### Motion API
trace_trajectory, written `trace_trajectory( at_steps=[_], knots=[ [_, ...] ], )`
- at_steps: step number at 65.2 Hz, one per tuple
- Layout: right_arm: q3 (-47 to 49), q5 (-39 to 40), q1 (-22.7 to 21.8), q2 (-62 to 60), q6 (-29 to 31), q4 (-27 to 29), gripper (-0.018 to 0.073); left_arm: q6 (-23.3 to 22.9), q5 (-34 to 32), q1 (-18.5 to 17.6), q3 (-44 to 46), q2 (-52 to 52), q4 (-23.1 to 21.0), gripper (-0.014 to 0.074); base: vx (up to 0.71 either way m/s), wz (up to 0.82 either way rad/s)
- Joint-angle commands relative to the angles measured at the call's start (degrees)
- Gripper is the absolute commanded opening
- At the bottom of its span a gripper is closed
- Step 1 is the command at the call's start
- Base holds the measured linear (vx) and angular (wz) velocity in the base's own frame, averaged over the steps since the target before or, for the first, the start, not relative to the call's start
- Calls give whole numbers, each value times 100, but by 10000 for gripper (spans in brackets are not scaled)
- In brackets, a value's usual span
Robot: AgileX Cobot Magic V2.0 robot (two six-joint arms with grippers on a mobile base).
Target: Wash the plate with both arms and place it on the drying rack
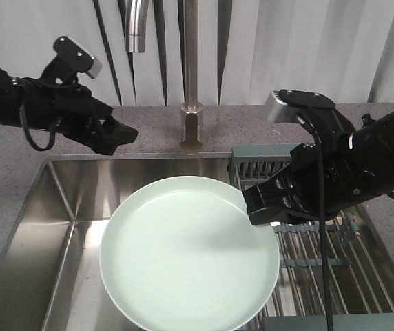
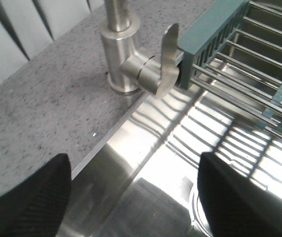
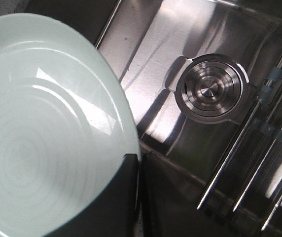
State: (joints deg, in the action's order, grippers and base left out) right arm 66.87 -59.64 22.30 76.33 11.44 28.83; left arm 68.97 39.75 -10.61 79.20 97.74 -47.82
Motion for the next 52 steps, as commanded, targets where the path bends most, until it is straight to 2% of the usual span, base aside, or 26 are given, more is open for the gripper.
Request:
trace_trajectory(
  at_steps=[1,15,22,37,52],
  knots=[
    [139,182,-4,-176,41,188,-8,139,33,-197,529,79,-265,522,0,0],
    [139,182,-4,-176,41,188,-8,222,308,-409,1426,765,-265,522,0,0],
    [139,182,-4,-176,41,188,-8,452,590,-460,1869,1126,-341,522,0,0],
    [139,182,-4,-176,41,188,-8,1058,962,-493,2636,1790,-908,522,0,0],
    [139,182,-4,-176,41,188,-8,1264,1216,-636,3103,2198,-1157,522,0,0]
  ],
)
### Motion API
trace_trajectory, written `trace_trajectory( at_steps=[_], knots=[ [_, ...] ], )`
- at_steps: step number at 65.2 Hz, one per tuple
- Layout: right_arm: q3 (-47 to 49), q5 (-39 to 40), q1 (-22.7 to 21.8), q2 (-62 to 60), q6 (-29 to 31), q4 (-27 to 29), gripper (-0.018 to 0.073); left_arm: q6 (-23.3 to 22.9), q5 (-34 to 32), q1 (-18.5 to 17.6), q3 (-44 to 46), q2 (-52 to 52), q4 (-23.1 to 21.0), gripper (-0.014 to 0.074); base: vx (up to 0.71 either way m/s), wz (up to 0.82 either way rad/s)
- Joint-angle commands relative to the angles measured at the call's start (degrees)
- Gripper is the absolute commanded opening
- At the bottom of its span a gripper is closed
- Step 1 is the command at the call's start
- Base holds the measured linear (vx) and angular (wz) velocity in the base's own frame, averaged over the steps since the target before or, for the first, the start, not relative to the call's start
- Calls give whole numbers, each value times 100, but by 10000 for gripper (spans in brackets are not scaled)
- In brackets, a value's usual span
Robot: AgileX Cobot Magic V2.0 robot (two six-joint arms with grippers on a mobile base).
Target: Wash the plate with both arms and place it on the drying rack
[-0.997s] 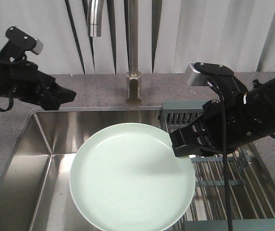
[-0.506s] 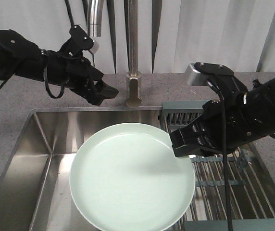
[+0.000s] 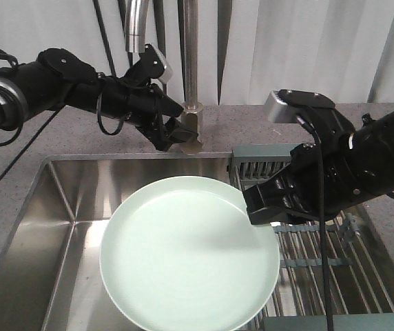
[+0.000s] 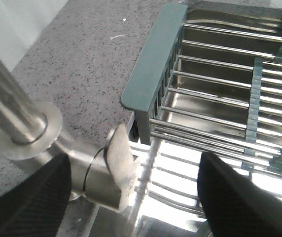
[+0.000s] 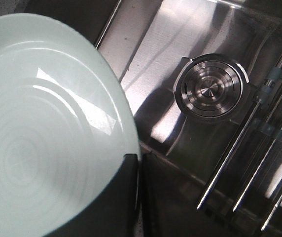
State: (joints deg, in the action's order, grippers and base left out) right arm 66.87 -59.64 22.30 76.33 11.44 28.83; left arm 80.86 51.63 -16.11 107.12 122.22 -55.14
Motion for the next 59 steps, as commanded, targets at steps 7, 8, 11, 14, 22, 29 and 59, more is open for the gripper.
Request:
trace_trajectory(
  at_steps=[7,8,11,14,22,29,59],
  knots=[
    [139,182,-4,-176,41,188,-8,75,315,-95,347,-206,-425,522,0,0],
    [139,182,-4,-176,41,188,-8,75,385,-89,347,-206,-415,522,0,0],
    [139,182,-4,-176,41,188,-8,89,636,-89,347,-206,-406,522,0,0],
    [139,182,-4,-176,41,188,-8,217,872,-89,347,-206,-406,522,0,0],
    [139,182,-4,-176,41,188,-8,363,1332,-84,347,-234,-412,522,0,0],
    [139,182,-4,-176,41,188,-8,363,1617,-84,353,-253,-419,522,0,0],
    [139,182,-4,-176,41,188,-8,-1037,1224,-73,353,-660,516,522,0,0]
  ],
)
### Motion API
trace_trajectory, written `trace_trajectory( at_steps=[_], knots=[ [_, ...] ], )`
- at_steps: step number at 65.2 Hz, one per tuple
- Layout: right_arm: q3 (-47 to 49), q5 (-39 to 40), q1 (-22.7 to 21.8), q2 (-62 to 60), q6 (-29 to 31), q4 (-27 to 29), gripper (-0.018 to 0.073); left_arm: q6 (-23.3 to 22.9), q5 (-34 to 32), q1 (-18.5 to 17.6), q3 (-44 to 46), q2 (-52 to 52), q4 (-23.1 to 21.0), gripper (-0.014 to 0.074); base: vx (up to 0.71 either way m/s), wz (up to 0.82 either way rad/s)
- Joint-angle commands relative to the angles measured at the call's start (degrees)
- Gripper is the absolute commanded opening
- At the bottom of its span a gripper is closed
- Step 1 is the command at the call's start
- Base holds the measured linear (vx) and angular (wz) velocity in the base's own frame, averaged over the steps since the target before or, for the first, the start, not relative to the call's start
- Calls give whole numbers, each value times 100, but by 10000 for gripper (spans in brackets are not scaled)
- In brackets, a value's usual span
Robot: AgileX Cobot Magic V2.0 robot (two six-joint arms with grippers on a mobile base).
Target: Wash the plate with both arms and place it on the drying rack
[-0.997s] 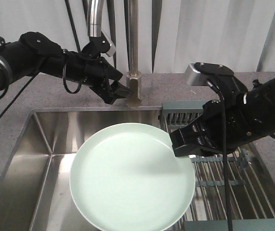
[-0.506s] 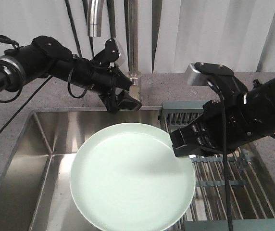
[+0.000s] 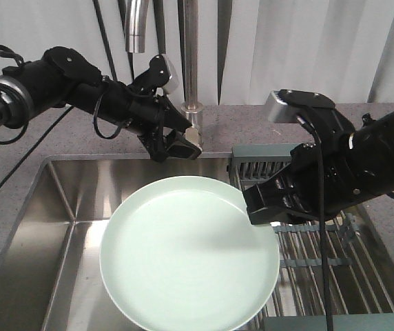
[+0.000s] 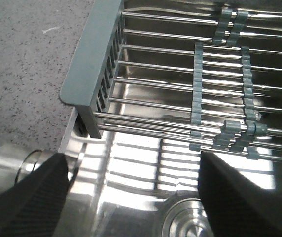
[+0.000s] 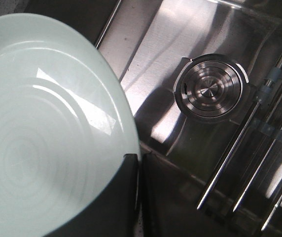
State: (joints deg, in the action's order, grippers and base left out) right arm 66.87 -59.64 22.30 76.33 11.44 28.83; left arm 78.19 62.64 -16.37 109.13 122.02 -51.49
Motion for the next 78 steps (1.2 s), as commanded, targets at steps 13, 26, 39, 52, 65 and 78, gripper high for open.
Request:
trace_trajectory(
  at_steps=[13,26,39,52,65,78],
  knots=[
    [139,182,-4,-176,41,188,-8,-2968,-12,-46,153,-1128,1905,522,0,0],
    [139,182,-4,-176,41,188,-8,-5598,228,-29,109,-1569,3931,522,0,0],
    [139,182,-4,-176,41,188,-8,-6329,302,378,-605,-2077,4114,522,0,0],
    [139,182,-4,-176,41,188,-8,-6548,-76,740,-1951,-2941,4114,519,0,0],
    [139,182,-4,-176,41,188,-8,-6904,-872,824,-3289,-4095,4167,500,0,0],
    [139,182,-4,-176,41,188,-8,-7298,-1313,824,-4543,-5247,4167,491,0,0]
  ],
)
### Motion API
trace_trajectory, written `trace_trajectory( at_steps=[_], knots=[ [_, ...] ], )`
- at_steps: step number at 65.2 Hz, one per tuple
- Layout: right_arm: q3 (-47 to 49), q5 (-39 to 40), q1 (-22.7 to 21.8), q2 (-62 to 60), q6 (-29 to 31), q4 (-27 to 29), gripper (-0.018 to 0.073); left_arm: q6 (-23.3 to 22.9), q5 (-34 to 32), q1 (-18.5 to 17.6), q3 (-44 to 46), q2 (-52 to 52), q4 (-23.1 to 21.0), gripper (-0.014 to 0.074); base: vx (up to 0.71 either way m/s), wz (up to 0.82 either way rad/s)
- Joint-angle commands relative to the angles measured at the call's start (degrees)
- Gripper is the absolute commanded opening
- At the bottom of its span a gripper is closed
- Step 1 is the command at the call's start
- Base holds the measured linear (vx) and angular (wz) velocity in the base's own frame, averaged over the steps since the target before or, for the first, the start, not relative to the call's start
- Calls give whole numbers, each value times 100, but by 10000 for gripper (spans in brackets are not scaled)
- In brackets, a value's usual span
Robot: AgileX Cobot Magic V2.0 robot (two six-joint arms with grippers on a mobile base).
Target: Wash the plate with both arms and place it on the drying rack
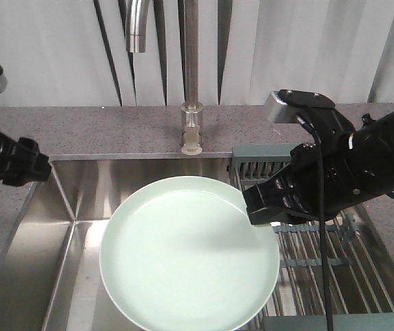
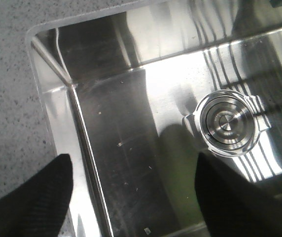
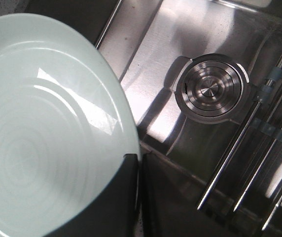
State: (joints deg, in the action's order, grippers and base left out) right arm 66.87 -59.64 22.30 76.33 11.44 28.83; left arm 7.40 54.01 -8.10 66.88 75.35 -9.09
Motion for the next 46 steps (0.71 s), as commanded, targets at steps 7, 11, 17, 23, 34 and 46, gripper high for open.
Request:
trace_trajectory(
  at_steps=[7,11,17,23,34,46],
  knots=[
    [139,182,-4,-176,41,188,-8,-335,-617,-3,-890,-1117,-73,491,0,0],
    [139,182,-4,-176,41,188,-8,-433,-695,-3,-1222,-1447,-73,491,0,0],
    [139,182,-4,-176,41,188,-8,-545,-759,-3,-1624,-1895,-73,491,0,0],
    [139,182,-4,-176,41,188,-8,-598,-786,-3,-2027,-2285,-73,489,0,0],
    [139,182,-4,-176,41,188,-8,-598,-786,-3,-2501,-2799,-84,488,0,0],
    [139,182,-4,-176,41,188,-8,-598,-653,-3,-2617,-3050,-84,488,0,0]
  ],
)
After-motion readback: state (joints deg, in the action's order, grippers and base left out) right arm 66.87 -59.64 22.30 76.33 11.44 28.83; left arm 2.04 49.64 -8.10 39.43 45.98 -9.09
